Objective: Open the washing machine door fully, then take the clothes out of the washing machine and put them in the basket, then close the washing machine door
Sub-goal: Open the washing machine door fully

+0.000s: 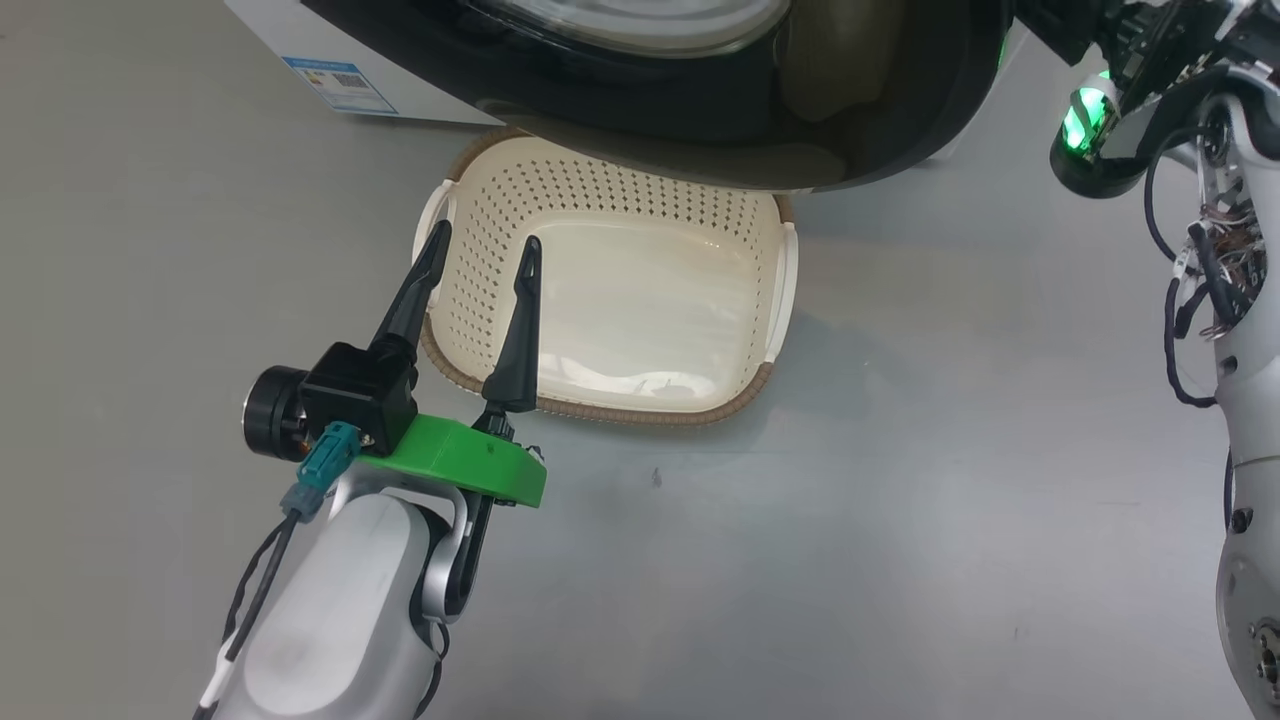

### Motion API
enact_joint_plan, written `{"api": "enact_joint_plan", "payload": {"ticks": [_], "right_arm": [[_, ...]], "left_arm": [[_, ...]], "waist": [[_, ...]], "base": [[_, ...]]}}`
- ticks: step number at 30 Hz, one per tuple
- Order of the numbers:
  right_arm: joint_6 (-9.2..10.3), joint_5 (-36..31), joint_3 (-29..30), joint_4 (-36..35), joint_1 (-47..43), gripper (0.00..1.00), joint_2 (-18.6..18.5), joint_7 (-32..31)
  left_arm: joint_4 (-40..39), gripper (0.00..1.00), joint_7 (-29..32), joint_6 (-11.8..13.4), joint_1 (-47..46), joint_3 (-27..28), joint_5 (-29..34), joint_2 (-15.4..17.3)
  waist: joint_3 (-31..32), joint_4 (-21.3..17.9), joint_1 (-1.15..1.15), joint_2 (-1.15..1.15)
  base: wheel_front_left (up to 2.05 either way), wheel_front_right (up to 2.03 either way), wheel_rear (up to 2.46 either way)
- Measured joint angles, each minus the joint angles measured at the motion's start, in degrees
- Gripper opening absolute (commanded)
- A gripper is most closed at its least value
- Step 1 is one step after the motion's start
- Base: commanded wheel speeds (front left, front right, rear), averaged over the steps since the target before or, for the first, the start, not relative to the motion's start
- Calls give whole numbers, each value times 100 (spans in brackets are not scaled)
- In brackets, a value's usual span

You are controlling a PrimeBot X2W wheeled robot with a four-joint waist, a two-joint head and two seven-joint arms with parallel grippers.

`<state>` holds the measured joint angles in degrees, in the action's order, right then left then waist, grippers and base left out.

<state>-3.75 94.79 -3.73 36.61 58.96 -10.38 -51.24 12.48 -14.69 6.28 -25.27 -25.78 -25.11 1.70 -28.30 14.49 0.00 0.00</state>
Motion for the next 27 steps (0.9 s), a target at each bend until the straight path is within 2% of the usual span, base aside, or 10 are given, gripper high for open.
{"api": "enact_joint_plan", "payload": {"ticks": [11,27], "right_arm": [[-159,121,-15,41,-524,0,202,-134],[-271,255,-142,63,-1361,0,476,-243]], "left_arm": [[154,100,0,5,191,71,51,0],[338,100,0,5,539,123,49,2]], "waist": [[348,-71,0,0],[951,-40,0,0]], "base": [[0,0,0],[0,0,0]]}}
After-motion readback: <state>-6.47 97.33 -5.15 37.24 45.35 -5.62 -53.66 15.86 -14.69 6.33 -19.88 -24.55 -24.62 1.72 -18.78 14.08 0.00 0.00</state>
